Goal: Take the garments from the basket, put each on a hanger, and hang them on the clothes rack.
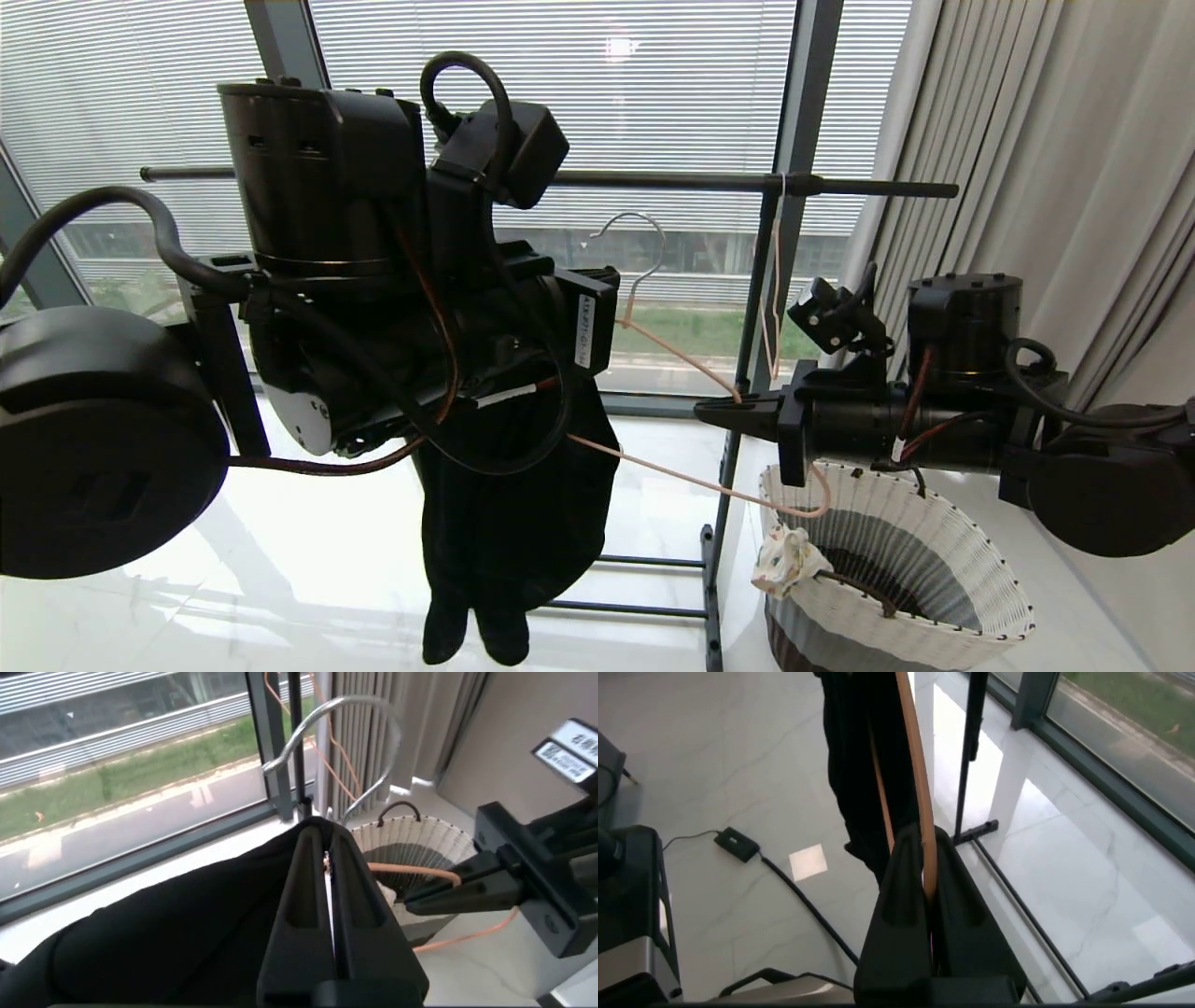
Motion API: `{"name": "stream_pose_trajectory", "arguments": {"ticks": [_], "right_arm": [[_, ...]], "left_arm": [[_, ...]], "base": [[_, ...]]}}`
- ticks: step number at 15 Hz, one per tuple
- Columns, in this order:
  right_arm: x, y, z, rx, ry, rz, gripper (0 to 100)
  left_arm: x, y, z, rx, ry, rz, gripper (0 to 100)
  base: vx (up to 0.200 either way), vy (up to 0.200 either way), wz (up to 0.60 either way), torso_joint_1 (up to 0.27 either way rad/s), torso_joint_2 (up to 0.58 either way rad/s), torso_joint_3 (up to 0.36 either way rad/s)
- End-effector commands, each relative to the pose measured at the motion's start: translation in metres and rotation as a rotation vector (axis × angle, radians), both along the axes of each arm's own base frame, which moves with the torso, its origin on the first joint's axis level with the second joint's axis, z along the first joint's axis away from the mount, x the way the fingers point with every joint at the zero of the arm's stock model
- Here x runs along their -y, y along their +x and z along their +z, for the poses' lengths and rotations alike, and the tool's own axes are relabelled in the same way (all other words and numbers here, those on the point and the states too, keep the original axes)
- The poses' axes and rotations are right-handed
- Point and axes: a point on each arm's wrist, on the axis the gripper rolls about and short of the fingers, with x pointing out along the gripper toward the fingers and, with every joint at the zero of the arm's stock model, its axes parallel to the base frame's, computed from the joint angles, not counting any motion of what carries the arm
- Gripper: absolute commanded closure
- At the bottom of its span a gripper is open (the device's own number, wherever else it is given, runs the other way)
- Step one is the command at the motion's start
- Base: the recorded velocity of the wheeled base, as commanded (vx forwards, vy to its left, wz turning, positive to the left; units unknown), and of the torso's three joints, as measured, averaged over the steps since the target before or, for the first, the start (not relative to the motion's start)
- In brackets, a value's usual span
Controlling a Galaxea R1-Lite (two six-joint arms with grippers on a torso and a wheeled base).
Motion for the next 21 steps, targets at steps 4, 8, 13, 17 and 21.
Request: {"name": "stream_pose_trajectory", "arguments": {"ticks": [4,8,13,17,21], "right_arm": [[-0.005,-0.001,-0.001,-0.014,0.001,-0.001,100],[-0.005,0.0,0.004,0.027,0.028,-0.062,100],[-0.015,-0.004,0.009,0.013,0.08,-0.193,100],[-0.014,-0.002,0.009,0.023,0.085,-0.242,100],[-0.019,-0.001,0.01,0.013,0.093,-0.26,100]], "left_arm": [[0.004,-0.005,-0.001,-0.002,0.003,-0.017,100],[-0.006,-0.002,0.001,0.008,0.005,0.016,100],[-0.016,0.005,0.003,0.059,0.065,0.044,100],[-0.023,0.012,0.007,0.146,0.104,0.07,100],[-0.02,0.012,-0.002,0.181,0.198,0.025,100]], "base": [[0.0,0.0,0.0,0.0,0.0,0.0],[0.0,0.0,0.0,0.0,0.0,0.0],[0.0,0.0,0.0,0.0,0.0,0.0],[0.0,0.0,0.0,0.0,0.0,0.0],[0.0,0.0,0.0,0.0,0.0,0.0]]}}
